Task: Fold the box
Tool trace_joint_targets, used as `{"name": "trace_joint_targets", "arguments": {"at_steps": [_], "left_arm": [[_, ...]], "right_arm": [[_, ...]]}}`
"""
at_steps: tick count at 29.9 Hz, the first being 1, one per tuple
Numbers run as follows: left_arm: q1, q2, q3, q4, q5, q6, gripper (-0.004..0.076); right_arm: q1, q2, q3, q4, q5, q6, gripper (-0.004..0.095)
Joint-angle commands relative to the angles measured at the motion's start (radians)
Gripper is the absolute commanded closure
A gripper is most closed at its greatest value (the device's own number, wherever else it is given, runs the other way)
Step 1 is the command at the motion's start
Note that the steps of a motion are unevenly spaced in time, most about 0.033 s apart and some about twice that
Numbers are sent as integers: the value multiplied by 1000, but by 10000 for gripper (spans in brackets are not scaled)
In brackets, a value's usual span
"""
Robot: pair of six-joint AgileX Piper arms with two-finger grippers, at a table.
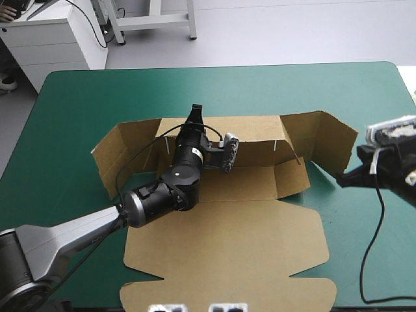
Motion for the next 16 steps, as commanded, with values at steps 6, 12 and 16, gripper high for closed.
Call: {"name": "trace_joint_targets", "arguments": {"at_steps": [6, 12, 16], "left_arm": [[-3, -45, -27, 53, 25, -5, 732], [-3, -45, -27, 58, 21, -5, 732], [-3, -45, -27, 58, 14, -5, 732]], "right_arm": [[-3, 337, -320, 24, 17, -47, 922], [-3, 532, -492, 32, 73, -57, 922], [18, 645, -595, 30, 87, -57, 922]]}}
